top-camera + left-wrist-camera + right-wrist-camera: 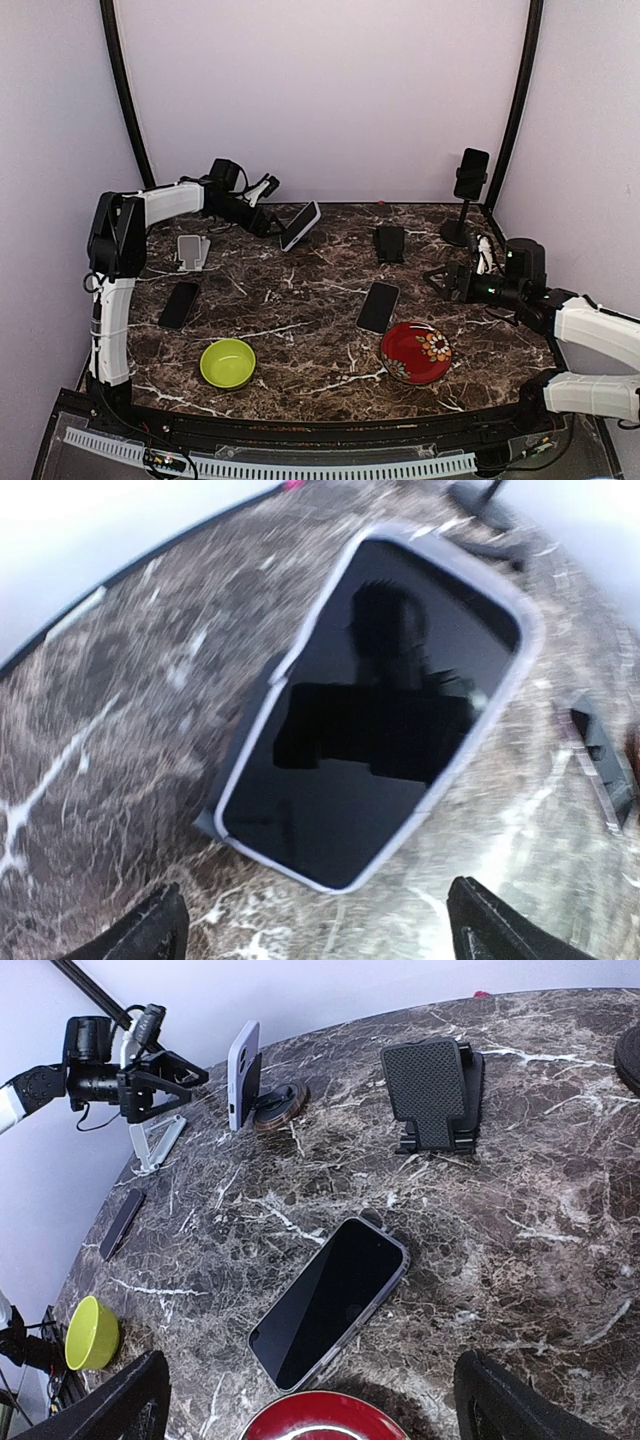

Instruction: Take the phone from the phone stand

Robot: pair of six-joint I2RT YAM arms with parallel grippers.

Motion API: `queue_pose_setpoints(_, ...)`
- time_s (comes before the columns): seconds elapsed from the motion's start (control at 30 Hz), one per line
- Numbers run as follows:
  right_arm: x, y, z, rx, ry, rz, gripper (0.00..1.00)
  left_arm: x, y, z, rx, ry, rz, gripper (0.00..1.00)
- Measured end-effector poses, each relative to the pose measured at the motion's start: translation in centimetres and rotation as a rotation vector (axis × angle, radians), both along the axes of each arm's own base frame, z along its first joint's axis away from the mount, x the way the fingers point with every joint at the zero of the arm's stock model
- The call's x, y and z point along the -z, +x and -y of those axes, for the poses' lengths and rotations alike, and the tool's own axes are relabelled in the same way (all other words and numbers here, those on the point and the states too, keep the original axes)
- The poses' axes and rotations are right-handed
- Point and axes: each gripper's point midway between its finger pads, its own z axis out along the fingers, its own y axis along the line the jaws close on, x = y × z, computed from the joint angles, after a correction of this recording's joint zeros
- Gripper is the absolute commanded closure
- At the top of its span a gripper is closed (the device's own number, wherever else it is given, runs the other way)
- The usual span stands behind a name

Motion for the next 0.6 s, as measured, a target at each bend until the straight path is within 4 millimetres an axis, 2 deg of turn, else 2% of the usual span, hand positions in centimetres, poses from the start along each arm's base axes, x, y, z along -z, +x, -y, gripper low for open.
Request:
queue_pose_setpoints(0.07, 0.1, 0.0, 0.0, 0.001, -0.001, -0.001, 0.01, -2.2, -0.7, 0.5, 0.076, -0.07, 0.027, 0.03)
queue_pose_setpoints(0.2, 0.1, 0.0, 0.0, 0.0, -0.001, -0.003, 0.01, -5.1, -1.4, 1.5, 0.183, -0.15, 0.103, 0.01)
queue_pose_setpoints(0.47, 0.0, 0.0, 0.1, 0.007, -0.003, 0.002, 0.01, -6.1, -1.1, 3.0, 0.261, -0.165, 0.2, 0.01)
queue_pose_setpoints(0.6, 0.0, 0.0, 0.2, 0.008, -0.004, 0.0, 0.01, -5.7, -0.3, 3.5, 0.28, -0.165, 0.217, 0.01)
